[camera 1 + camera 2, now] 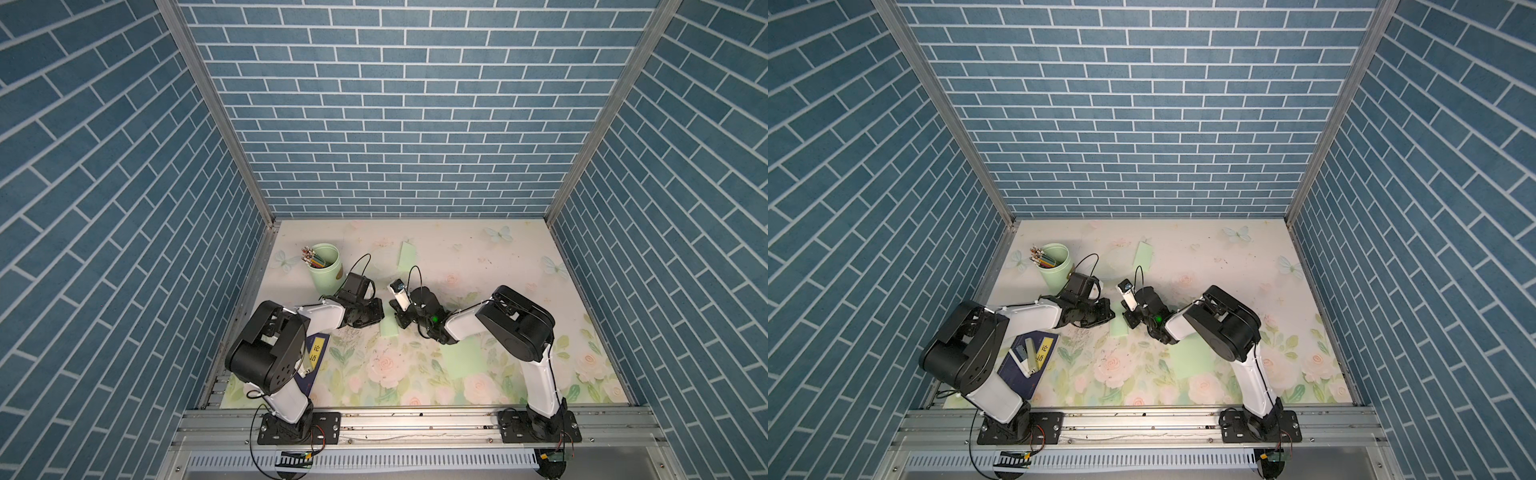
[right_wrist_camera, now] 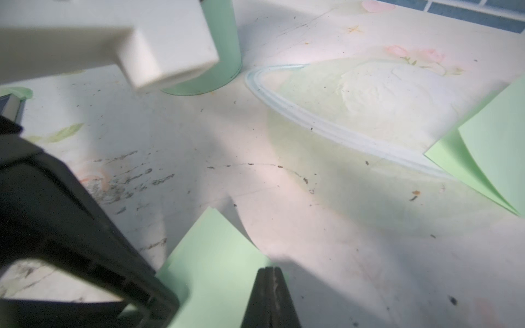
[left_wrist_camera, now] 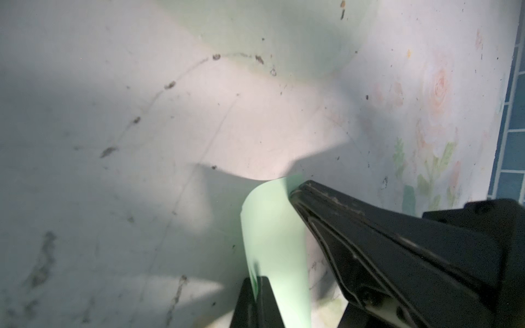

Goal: Fold the square paper along the opposite sides
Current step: Smooth out the paper at the center of the board.

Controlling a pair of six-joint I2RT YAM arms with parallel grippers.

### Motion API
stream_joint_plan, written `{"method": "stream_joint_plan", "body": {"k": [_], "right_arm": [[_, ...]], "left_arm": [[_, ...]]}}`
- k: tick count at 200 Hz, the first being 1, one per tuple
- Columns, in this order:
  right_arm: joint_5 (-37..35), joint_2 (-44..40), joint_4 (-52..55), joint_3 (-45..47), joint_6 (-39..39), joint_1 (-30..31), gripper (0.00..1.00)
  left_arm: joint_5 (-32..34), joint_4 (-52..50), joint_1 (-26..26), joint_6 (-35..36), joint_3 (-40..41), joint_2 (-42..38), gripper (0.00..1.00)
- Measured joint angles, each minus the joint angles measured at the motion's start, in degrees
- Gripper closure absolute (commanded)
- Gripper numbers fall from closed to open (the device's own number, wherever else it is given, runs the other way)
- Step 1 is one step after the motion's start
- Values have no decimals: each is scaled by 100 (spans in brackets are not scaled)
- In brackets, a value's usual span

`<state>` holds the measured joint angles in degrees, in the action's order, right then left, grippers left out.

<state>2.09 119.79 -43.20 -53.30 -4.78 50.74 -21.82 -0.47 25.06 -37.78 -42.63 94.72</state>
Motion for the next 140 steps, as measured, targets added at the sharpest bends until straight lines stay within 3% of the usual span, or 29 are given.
{"method": "stream_joint_plan", "body": {"k": [80,140], "right_arm": [[52,-350,11,393,144,-190,100],[94,-627,-767,911,422,474,100]], "left_arm": [[15,162,0,-2,85,-11,100],[17,177,0,-2,90,-11,100]]}}
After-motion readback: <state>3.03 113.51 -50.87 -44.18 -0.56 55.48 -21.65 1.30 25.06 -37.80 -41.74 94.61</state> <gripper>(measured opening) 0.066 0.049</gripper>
